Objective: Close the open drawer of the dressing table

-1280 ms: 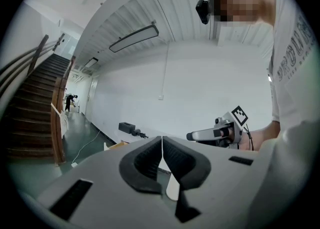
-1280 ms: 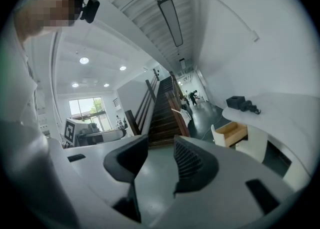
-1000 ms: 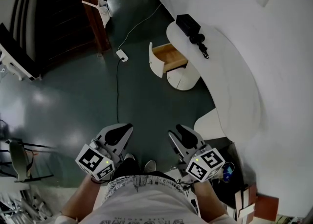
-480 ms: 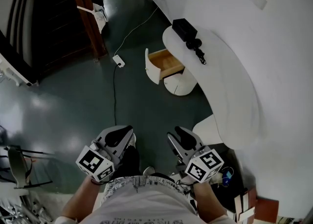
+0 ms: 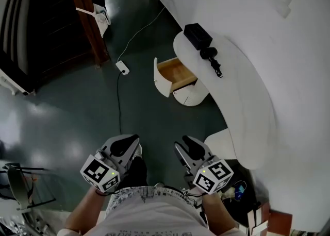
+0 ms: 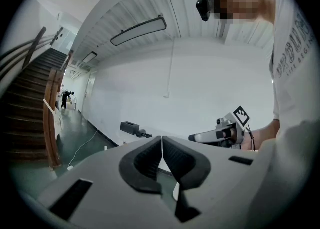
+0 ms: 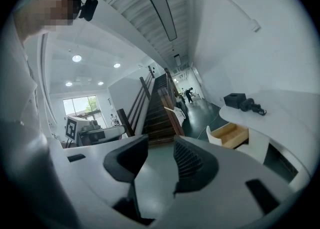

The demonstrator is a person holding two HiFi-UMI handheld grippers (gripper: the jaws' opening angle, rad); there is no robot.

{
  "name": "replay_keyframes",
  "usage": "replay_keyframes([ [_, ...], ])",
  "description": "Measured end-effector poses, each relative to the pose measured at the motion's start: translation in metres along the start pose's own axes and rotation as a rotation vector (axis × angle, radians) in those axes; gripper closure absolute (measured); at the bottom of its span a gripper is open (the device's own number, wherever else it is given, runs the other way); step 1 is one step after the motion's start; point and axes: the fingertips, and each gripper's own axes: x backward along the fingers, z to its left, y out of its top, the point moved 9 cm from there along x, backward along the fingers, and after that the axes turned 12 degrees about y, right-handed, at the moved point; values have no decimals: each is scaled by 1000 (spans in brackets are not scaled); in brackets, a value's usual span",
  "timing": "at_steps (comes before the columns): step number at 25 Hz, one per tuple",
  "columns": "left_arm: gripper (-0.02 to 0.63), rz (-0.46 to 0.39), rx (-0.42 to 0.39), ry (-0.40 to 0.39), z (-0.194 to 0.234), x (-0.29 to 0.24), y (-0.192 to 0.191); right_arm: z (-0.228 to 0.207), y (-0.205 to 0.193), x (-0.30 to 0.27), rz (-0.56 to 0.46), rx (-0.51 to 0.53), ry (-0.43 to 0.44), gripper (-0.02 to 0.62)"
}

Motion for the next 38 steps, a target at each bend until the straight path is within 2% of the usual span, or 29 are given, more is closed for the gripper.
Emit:
replay_keyframes([
  [11, 581, 49, 23, -49, 117, -68, 27, -49, 39, -106, 28, -39, -67, 425],
  [23, 581, 64, 37, -96, 221, -120, 46, -91, 68, -207, 32, -92, -137, 434],
  [27, 581, 66, 25, -99, 243, -131, 51, -101, 74, -231, 34, -119, -147, 434],
  [38, 581, 81, 64, -50, 274, -152, 38, -139, 80, -276, 51, -165, -147, 434],
])
